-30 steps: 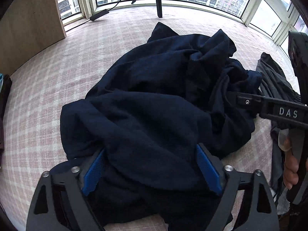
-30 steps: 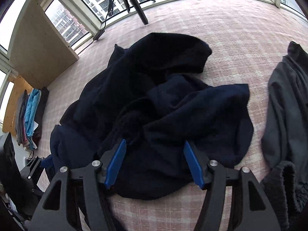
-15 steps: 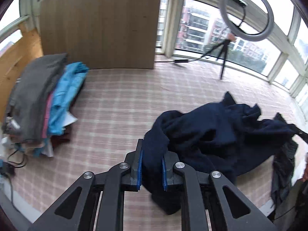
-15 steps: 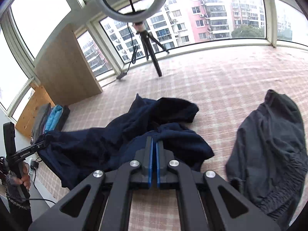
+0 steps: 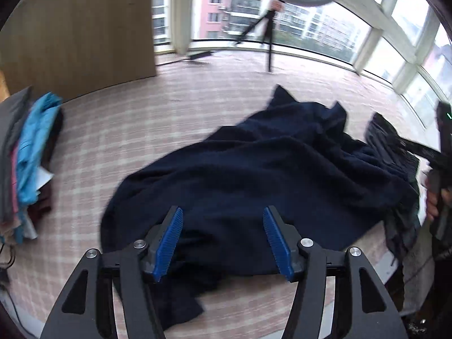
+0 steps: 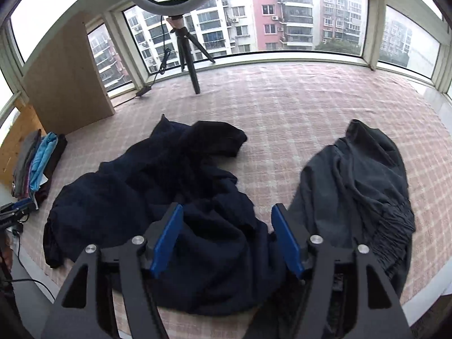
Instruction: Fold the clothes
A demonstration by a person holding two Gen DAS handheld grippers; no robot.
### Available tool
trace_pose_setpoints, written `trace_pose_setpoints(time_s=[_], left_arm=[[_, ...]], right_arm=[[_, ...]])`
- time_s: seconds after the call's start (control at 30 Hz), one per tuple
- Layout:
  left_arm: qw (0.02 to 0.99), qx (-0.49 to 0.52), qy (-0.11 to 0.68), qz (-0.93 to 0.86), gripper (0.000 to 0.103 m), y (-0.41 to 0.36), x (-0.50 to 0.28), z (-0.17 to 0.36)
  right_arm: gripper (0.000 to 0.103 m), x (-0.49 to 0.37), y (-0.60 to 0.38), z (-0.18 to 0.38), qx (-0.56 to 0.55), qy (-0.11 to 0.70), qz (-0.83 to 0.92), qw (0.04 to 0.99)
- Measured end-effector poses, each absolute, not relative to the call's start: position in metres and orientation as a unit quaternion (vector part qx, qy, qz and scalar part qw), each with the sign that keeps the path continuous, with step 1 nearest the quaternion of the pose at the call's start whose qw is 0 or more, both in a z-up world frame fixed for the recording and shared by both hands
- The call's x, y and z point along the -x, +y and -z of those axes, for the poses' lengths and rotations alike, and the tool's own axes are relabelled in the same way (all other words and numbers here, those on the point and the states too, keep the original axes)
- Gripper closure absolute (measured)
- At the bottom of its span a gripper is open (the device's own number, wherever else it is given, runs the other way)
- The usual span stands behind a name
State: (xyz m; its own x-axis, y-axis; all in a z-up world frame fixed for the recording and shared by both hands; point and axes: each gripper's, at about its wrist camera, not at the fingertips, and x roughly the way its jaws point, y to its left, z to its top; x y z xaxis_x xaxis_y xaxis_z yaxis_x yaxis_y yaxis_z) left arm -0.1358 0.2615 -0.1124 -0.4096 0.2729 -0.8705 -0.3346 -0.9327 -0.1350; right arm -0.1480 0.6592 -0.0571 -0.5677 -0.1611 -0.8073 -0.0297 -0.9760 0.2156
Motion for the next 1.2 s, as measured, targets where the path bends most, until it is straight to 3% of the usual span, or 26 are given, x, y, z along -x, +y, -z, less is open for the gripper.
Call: trace_pose_setpoints(time_s=[0.13, 0.27, 0.33, 0.37, 0.53, 0.63, 0.87, 1.03, 1.2], left_arm=[[0.216, 0.515, 0.051, -0.828, 0.046, 0.312, 0.135, 0.118], [0.185, 0.522, 0.069, -0.830, 0.046, 0.304, 0.138, 0.123], [0.159, 0.523, 0.066, -0.835, 0.046, 0.284, 0.142, 0.122], [0.151, 0.522, 0.059, -0.838, 0.046, 0.274, 0.143, 0.119], [0.107, 0.509, 0.050, -0.853, 0.046, 0.233, 0.145, 0.104], [0.107, 0.507, 0.042, -0.854, 0.044, 0.224, 0.143, 0.099], [0.167, 0.535, 0.048, -0.827, 0.039, 0.255, 0.148, 0.120], [0.203, 0.550, 0.078, -0.806, 0.029, 0.293, 0.149, 0.138], [0.205, 0.569, 0.115, -0.788, 0.029, 0.306, 0.147, 0.166]], right_arm=[[0.039, 0.214, 0.629, 0.092, -0.501, -0.132, 0.852, 0.071], [0.041, 0.262, 0.601, 0.124, -0.523, -0.144, 0.834, 0.101], [0.091, 0.272, 0.592, 0.126, -0.521, -0.147, 0.831, 0.123], [0.097, 0.273, 0.591, 0.120, -0.523, -0.146, 0.829, 0.135], [0.097, 0.208, 0.635, 0.030, -0.434, -0.148, 0.874, 0.164], [0.097, 0.147, 0.674, -0.002, -0.420, -0.128, 0.889, 0.134], [0.097, 0.056, 0.757, 0.055, -0.506, -0.155, 0.848, -0.023], [0.097, 0.043, 0.762, 0.048, -0.479, -0.172, 0.860, -0.028], [0.097, 0.040, 0.755, 0.036, -0.468, -0.164, 0.868, -0.021]])
